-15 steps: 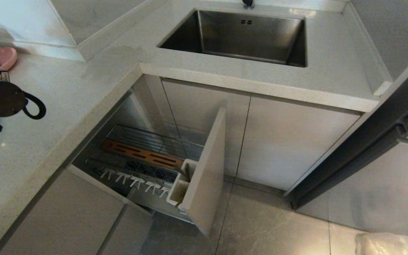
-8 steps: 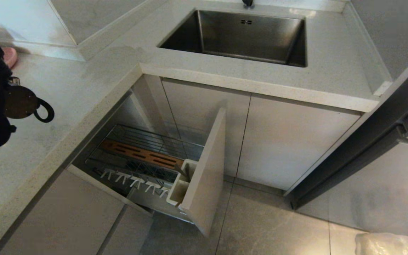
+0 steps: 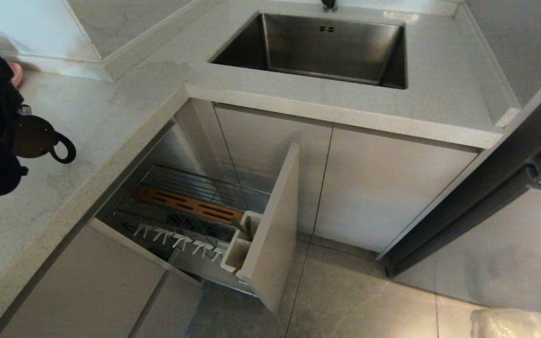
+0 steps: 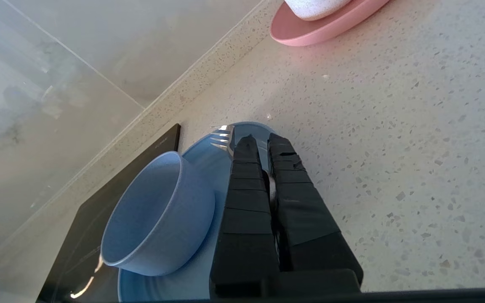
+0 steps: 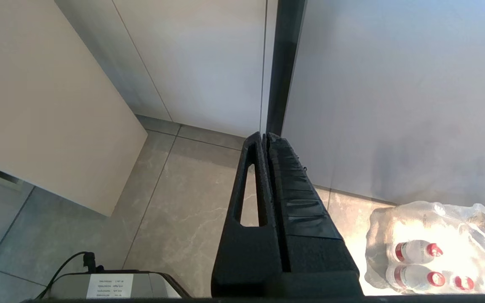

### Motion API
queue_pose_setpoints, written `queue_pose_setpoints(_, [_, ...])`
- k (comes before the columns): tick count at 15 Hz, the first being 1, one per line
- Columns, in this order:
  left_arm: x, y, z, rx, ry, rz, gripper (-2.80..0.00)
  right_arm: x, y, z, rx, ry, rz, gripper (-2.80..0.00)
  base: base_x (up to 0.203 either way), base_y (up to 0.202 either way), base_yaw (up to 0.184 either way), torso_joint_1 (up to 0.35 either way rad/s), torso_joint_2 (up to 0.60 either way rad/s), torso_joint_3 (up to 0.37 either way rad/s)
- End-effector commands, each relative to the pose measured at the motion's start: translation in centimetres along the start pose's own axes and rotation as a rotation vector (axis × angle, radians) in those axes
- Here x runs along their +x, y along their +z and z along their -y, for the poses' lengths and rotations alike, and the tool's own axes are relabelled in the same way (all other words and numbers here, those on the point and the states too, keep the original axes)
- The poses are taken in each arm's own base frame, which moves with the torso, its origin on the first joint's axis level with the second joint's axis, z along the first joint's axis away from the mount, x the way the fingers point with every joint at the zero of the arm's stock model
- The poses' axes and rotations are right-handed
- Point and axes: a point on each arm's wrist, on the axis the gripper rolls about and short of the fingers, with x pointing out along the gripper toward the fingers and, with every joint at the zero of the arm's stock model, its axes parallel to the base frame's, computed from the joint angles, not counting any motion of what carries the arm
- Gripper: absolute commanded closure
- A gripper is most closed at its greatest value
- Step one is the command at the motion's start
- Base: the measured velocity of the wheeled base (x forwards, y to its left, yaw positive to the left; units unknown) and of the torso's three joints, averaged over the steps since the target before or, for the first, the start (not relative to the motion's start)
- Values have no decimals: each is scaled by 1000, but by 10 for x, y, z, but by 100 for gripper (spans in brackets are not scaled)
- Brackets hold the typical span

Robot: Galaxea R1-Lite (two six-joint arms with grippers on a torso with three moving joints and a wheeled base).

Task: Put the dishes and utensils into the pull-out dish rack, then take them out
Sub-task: Take the fork out of the cupboard

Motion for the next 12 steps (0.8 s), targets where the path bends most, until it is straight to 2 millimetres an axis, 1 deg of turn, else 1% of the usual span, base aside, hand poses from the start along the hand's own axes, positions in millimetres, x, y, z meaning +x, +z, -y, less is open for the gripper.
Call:
queue_pose_setpoints(1, [0, -1, 0, 11, 5, -8, 0, 0, 0, 0, 0, 0, -1, 0, 0, 0, 0, 0, 0, 0])
queue_pose_setpoints(6, [0, -2, 0, 18, 5, -14, 0, 0, 0, 0, 0, 0, -1, 0, 0, 0, 0, 0, 0, 0])
queue_pose_setpoints(7, [0, -1, 0, 18, 5, -13, -280, 0, 0, 0, 0, 0, 1, 0, 0, 0, 0, 0, 0, 0])
queue_pose_setpoints(12, [0, 0, -1, 10, 7, -10, -280, 0, 0, 0, 0, 0, 1, 0, 0, 0, 0, 0, 0, 0])
